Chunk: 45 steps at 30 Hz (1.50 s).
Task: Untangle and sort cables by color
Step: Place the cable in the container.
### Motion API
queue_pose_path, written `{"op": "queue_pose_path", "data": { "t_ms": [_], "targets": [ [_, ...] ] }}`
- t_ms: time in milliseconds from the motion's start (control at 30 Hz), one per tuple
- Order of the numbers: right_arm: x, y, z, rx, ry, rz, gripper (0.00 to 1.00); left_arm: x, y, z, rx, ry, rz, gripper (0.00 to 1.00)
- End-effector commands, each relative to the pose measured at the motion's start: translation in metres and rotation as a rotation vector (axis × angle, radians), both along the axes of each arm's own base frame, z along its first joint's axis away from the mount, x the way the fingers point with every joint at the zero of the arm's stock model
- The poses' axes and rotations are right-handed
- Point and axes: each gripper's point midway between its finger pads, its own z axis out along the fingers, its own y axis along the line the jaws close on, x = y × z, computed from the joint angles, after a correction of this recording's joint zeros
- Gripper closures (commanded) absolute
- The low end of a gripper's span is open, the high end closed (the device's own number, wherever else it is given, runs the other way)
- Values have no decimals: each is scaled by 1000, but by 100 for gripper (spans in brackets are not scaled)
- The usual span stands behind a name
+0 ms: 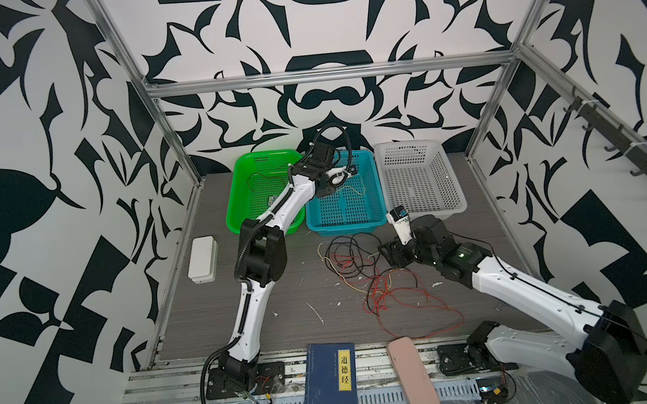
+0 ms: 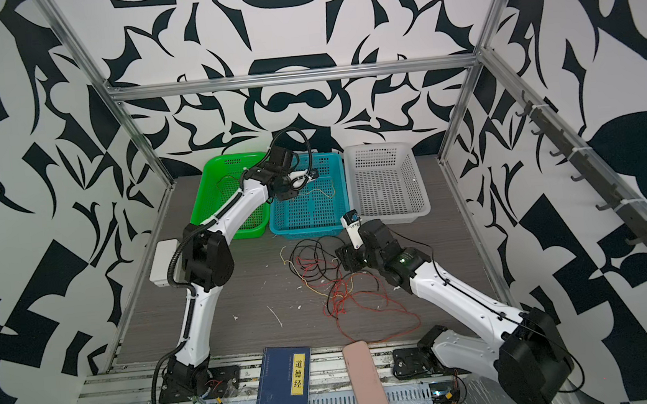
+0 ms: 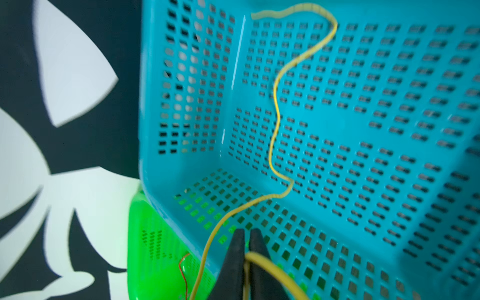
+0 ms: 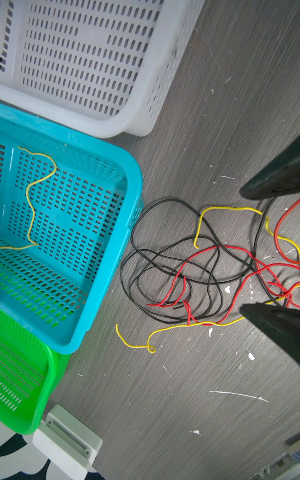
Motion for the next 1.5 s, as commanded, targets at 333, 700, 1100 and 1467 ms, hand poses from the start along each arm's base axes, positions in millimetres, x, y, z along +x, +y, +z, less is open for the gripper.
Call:
{"op": "queue_pose_path", "data": {
  "t_ms": [333,700,1100,1467],
  "targets": [
    [0,-2,5,29,-17,-13,33,-10,-73,-26,-271,135,-58,88],
    [-5,-6,16,39,-34,-21,33,0,-61,-95,-342,300,43,83],
    [-3,-4,11,34,-19,-14,34,-26,-71,58,-643,162,-43,1],
    [1,3,7,42,-10,3,34,-110,-6,197,-1058,63,156,0]
  ]
}}
